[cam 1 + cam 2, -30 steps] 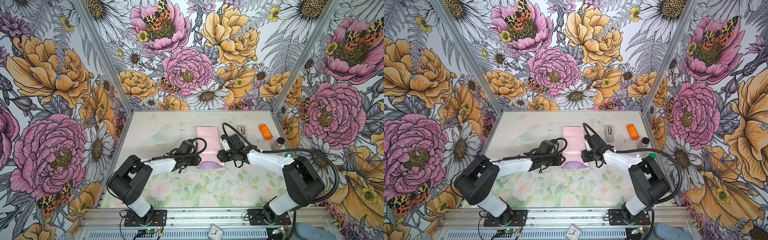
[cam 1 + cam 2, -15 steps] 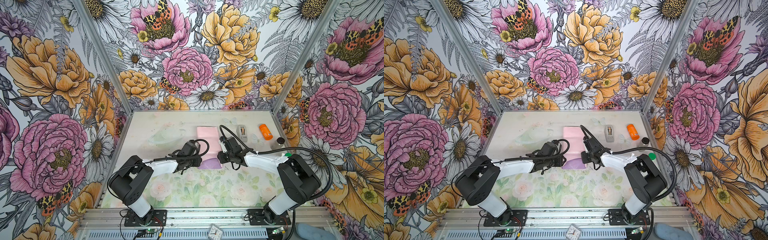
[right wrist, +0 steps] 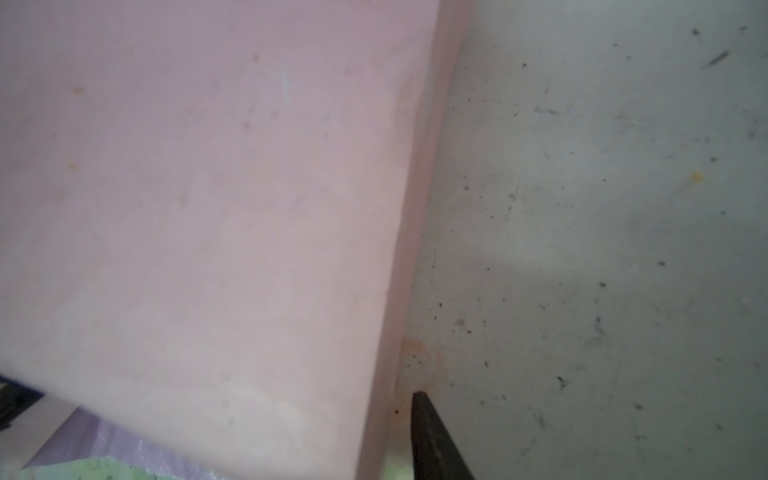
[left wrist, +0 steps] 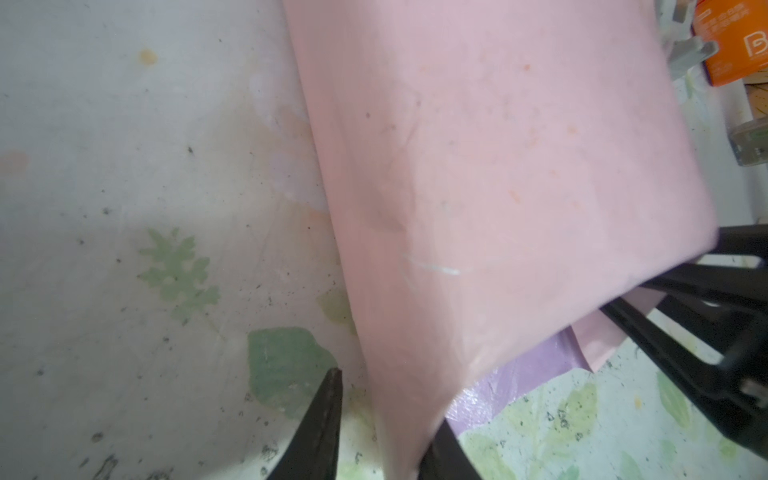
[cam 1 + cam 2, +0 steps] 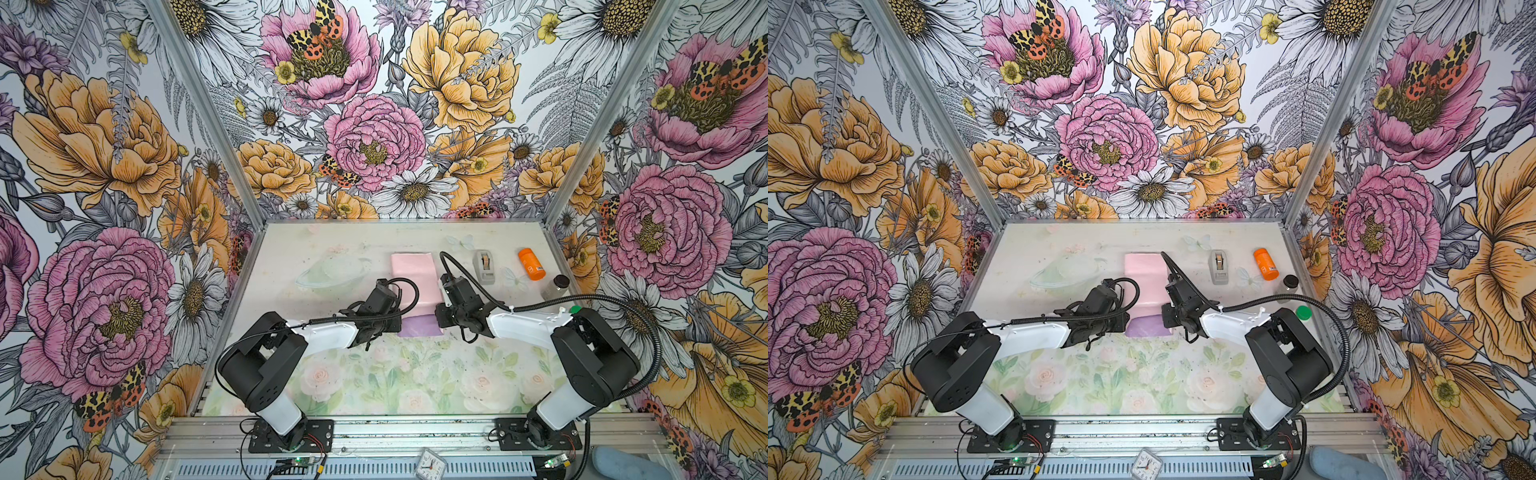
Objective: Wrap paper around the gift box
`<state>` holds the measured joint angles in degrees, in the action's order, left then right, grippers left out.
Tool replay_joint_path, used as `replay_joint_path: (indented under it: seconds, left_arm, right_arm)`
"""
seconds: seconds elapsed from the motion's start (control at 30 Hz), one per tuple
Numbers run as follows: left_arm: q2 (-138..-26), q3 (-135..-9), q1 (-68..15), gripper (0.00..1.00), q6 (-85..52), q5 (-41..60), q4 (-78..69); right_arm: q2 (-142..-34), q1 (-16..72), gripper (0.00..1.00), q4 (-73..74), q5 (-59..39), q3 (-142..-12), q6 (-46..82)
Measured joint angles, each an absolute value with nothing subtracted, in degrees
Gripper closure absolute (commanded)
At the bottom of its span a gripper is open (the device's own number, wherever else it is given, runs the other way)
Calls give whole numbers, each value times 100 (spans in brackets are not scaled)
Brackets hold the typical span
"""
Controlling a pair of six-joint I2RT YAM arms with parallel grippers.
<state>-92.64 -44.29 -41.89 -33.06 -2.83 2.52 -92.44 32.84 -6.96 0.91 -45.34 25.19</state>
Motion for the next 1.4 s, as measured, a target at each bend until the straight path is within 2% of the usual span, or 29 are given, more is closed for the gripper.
replay_joint_path:
  seconds: [0.13,0.33,0.4,0.6,0.7,0.83,0.9,1.1,1.27,1.4]
  left_arm:
    - [-9209,-4429,-4189,72,-3306,-366,252]
    - [-9159,-4429,-4189,72,-3304,-416,252]
    - [-9159,-4429,-4189,73,-3304,-425,250]
    - [-9159,-4429,-4189,73,-3304,-434,250]
    - [-9159,-4429,-4189,73,-3301,-434,250]
    - [-9159,-4429,-4191,73,-3301,-434,250]
    - [-9159,-4436,-4198,73,-3301,-440,250]
    - [-9161,-4554,-4254,72,-3297,-543,281]
    - [-9161,-4652,-4254,72,-3280,-670,351]
    - [-9161,-4654,-4265,72,-3262,-696,410]
  right_arm:
    - [-9266,3306,67,-683,134,-4525,2530]
    - [-9406,3339,86,-672,242,-4525,2567]
    - [-9421,3343,88,-659,272,-4525,2580]
    - [-9421,3347,68,-613,311,-4525,2615]
    - [-9419,3347,69,-565,327,-4521,2604]
    - [-9419,3376,80,-414,307,-4519,2648]
    - [-9419,3395,80,-346,296,-4519,2716]
    - [-9334,3422,56,-482,244,-4512,2742]
    - [-8582,3420,48,-1184,187,-4495,2604]
    - [-8001,3365,47,-1651,104,-4495,2536]
